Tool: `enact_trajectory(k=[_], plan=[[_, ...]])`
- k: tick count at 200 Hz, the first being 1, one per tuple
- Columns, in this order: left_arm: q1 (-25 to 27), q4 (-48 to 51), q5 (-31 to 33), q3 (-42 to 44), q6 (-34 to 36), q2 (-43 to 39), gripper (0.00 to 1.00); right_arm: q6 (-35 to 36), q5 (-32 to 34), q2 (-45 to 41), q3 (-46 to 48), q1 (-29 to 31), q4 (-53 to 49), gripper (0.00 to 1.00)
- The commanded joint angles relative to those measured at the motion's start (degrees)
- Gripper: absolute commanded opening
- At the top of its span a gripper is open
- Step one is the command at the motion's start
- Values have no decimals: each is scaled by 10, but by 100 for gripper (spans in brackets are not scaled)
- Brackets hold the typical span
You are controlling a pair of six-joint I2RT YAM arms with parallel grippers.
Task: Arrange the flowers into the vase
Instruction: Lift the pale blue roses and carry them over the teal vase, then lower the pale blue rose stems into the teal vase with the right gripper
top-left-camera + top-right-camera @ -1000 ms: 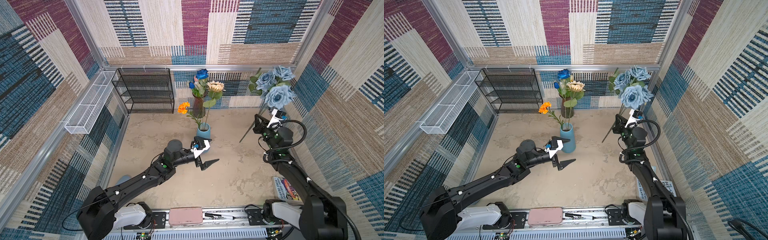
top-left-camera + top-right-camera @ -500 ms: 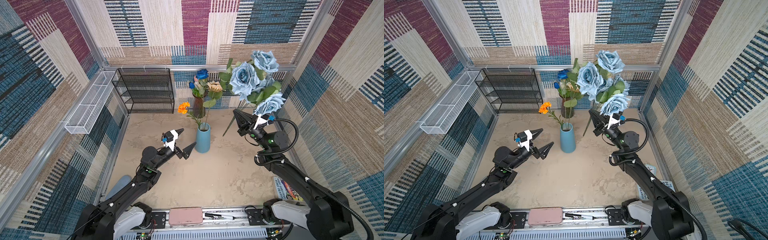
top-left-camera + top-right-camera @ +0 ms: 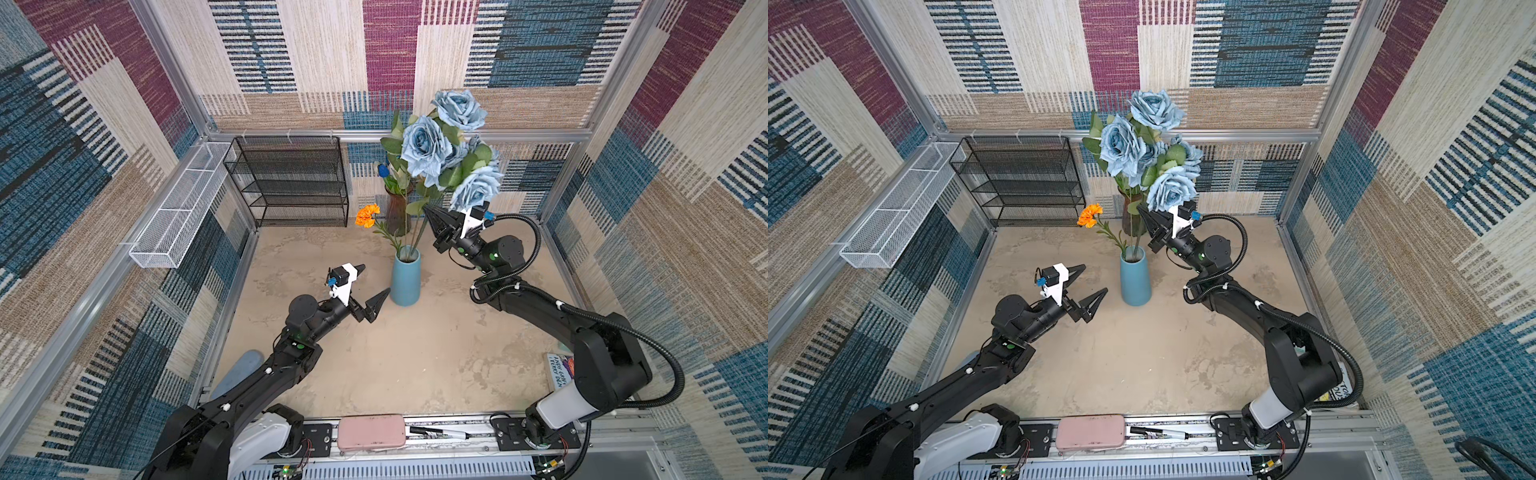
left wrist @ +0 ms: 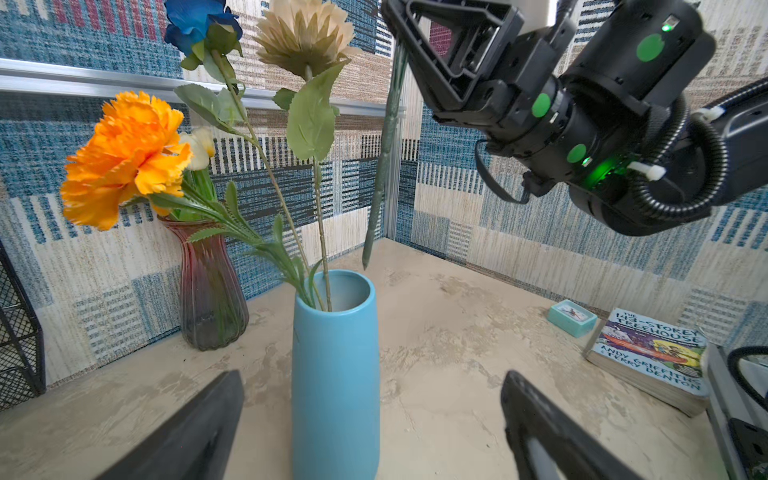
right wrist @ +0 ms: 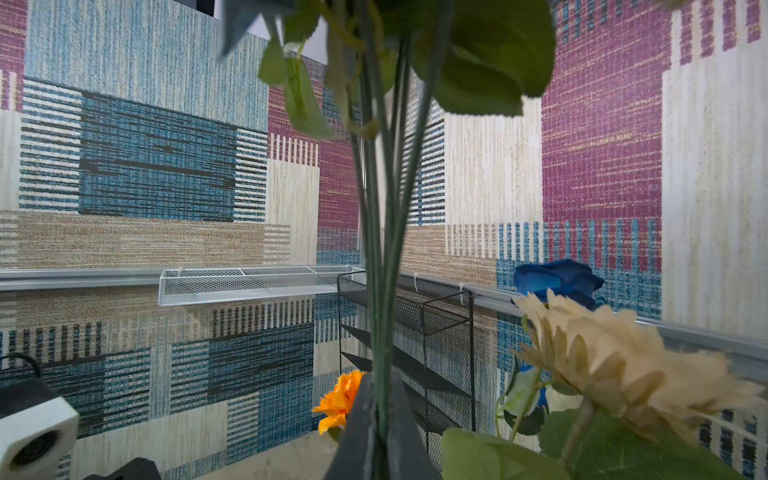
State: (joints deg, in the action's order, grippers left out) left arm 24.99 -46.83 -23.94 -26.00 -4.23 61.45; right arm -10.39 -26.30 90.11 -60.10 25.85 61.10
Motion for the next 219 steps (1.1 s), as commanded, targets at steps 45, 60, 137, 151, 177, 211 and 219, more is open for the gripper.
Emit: enact_trajectory(k=[45,60,137,151,177,211,219], plan=[[-1,-19,-4,2,-4,24,99,34,17,41,21,8,1,0],[0,-27,-6,1,-7,35,99,44,9,45,38,12,1,0],[0,-53,-22,-9,-22,80,99,92,-2,104,74,29,-9,21],[0,-45,-24,-13,-20,81,99,90,5,102,83,30,-1,24],[0,-53,-18,-9,-20,80,99,91,19,88,103,31,7,36],[-1,-48,-20,-11,-18,76,99,97,41,39,152,31,32,61],[0,-48,-19,-10,-17,76,99,97,48,23,167,31,43,67]])
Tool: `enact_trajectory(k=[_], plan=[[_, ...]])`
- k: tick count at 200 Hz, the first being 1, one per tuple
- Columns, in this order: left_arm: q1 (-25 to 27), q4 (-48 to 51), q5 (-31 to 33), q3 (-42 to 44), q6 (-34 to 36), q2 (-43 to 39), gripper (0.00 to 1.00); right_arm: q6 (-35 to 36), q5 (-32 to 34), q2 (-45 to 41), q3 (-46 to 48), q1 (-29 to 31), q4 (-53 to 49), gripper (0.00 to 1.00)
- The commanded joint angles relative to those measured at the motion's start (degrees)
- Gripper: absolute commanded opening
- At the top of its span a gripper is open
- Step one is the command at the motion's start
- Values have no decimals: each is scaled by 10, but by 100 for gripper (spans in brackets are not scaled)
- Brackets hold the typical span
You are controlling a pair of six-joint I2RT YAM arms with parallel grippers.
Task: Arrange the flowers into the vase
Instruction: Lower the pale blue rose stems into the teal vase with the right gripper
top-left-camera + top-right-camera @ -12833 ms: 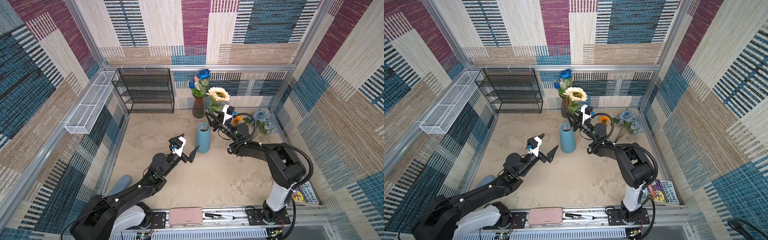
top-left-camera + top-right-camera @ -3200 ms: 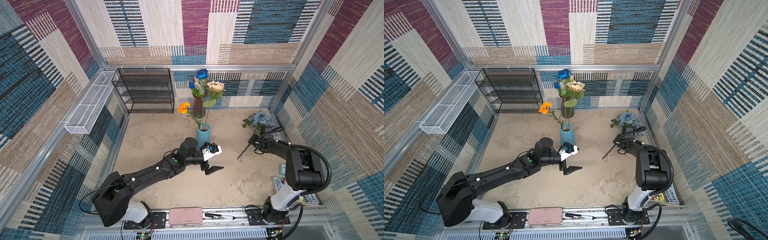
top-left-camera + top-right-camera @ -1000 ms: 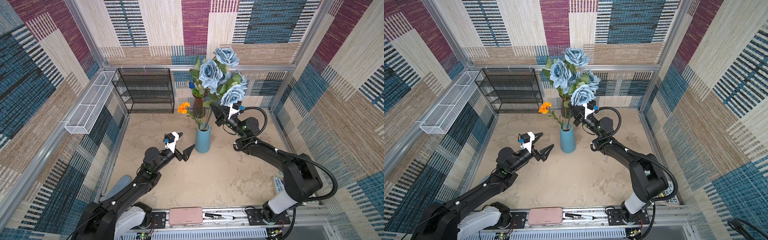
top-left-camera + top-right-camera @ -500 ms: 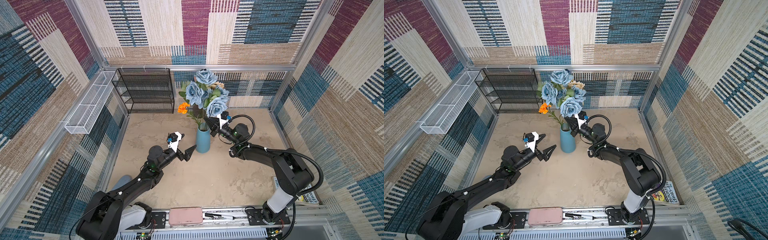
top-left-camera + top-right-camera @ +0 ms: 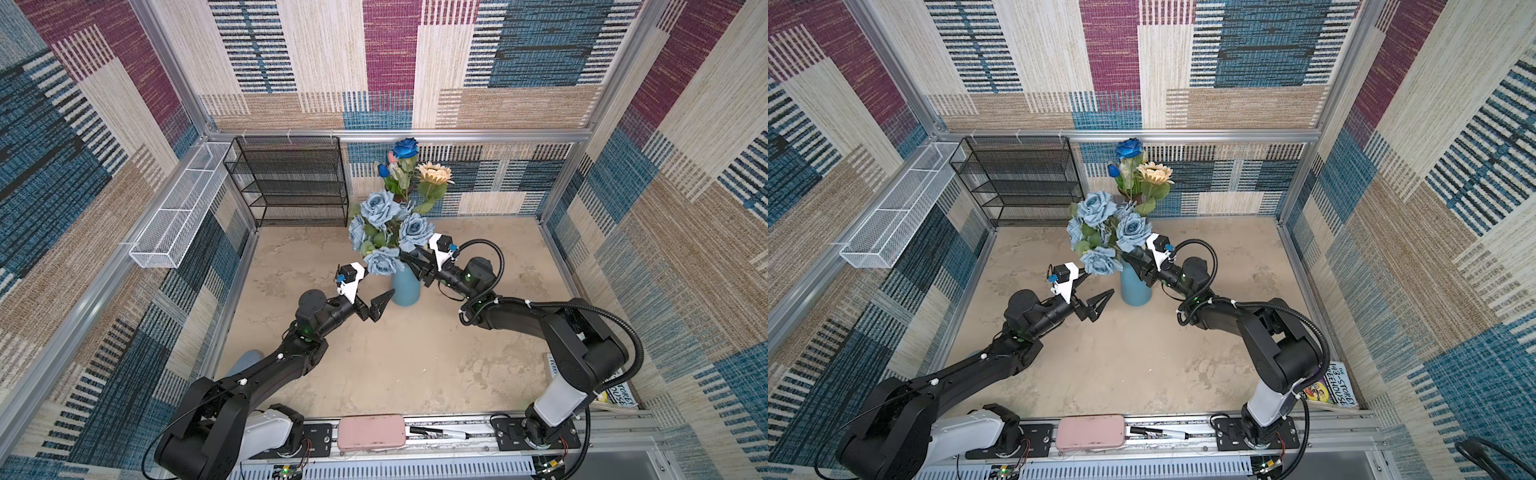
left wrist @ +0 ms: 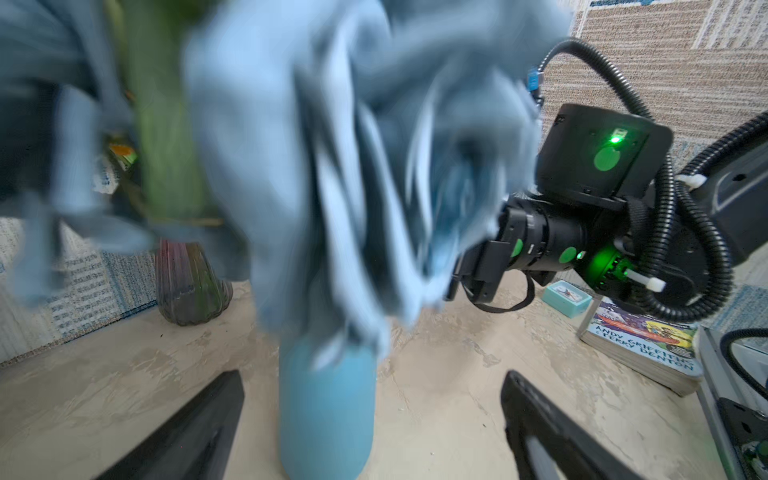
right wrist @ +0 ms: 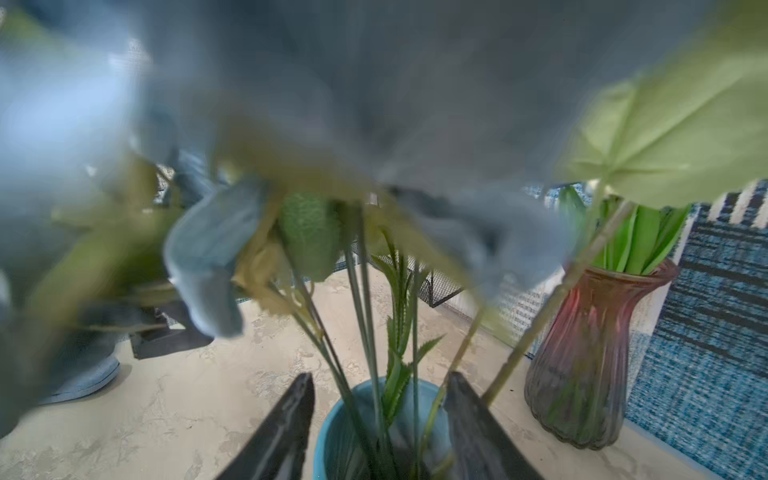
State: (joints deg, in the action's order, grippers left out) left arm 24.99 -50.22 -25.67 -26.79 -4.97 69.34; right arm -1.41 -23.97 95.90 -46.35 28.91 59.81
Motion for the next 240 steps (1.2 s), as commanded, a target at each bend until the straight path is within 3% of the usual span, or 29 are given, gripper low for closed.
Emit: enact_trajectory(k=[1,35,55,93,169,240], plan=[[0,-14,-2,-2,-10,-3,99,7,26,-37,30,0,57,67],[0,-12,-3,1,-4,-7,99,16,46,-90,80,0,60,84],[0,-18,-11,8,8,-18,99,17,77,-113,118,0,79,100],[0,-22,-1,33,40,-45,99,40,62,-105,121,-1,36,100],[0,-6,14,58,59,-56,99,62,67,3,73,-2,25,100],[0,-16,-1,41,59,-26,99,81,-4,100,-16,-2,0,100]])
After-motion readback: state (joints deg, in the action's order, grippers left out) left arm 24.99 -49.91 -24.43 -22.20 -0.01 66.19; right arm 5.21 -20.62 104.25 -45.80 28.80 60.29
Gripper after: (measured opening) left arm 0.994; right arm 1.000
